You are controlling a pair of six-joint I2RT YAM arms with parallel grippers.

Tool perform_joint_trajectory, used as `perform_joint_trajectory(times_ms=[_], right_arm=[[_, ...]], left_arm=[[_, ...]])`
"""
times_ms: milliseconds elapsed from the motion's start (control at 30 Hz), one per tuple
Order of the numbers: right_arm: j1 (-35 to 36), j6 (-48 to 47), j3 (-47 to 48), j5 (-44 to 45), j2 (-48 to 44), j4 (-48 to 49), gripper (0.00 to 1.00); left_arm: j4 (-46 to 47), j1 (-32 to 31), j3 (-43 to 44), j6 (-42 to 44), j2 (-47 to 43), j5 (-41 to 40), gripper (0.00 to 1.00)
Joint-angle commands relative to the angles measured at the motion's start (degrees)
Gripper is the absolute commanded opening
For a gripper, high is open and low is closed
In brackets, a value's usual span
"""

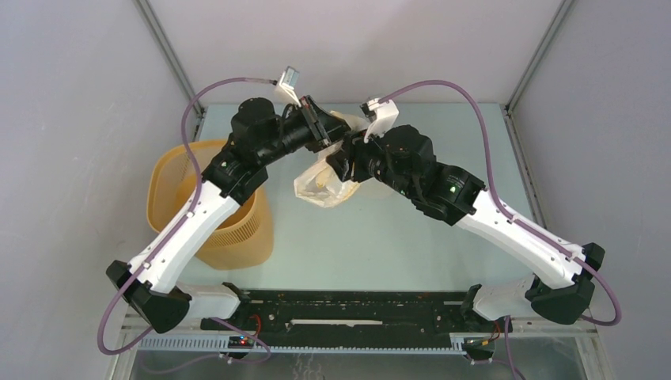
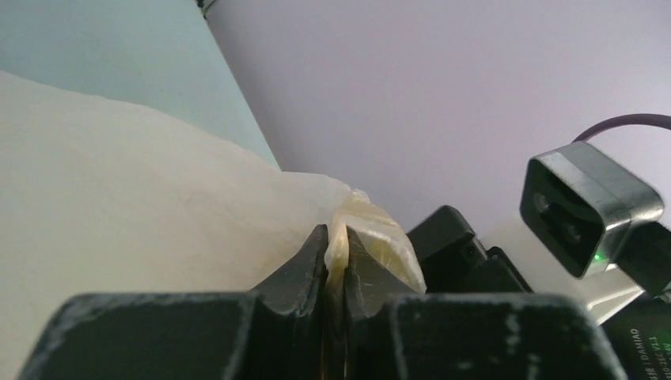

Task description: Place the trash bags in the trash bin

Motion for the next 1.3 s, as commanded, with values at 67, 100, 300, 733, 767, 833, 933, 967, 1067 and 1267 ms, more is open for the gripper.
perform_joint_trajectory(times_ms=[67, 100, 300, 733, 767, 833, 933, 967, 1067, 1267], right_arm=[[1.39, -0.29, -0.64, 2.86, -1.47, 1.81, 0.24], [1.68, -0.28, -1.72, 3.75, -2.08, 2.17, 0.14], [0.50, 1.10, -4.38, 5.34, -4.45, 0.48, 0.00], [-16.11, 5.18, -0.83, -6.59, -13.49, -15.95, 0.00], [-16.73, 5.03, -0.74, -6.46, -14.69, -16.36, 0.00], [-17.43, 5.25, -0.96, -6.15, -17.42, -16.60, 0.00], [-18.14, 5.91, -1.66, -6.27, -19.48, -16.36, 0.00], [-18.36, 5.55, -1.65, -6.53, -19.75, -16.44, 0.00], [-19.37, 4.13, -0.34, -7.08, -19.44, -17.39, 0.00], [-21.89, 3.82, 2.26, -8.46, -19.83, -18.23, 0.00]], left_arm=[[0.97, 0.06, -3.42, 0.17, -2.67, 2.42, 0.29], [-0.28, 0.06, -3.21, 1.21, -3.02, 2.15, 0.35], [-7.66, 1.64, -1.07, 7.36, -8.06, -1.26, 0.89], [-39.79, 4.98, 6.86, 14.84, -16.68, -29.96, 0.98], [-43.36, 4.98, 7.55, 13.73, -16.43, -34.29, 0.97], [-50.38, 4.98, 8.62, 11.69, -15.49, -42.37, 0.93], [-53.08, 4.99, 7.51, 11.19, -13.45, -45.04, 0.90], [-53.42, 4.98, 7.39, 11.39, -12.26, -44.73, 0.89], [-54.53, 4.98, 7.13, 12.19, -8.30, -45.04, 0.87], [-52.45, 4.99, 5.62, 16.72, -3.06, -45.15, 0.59]])
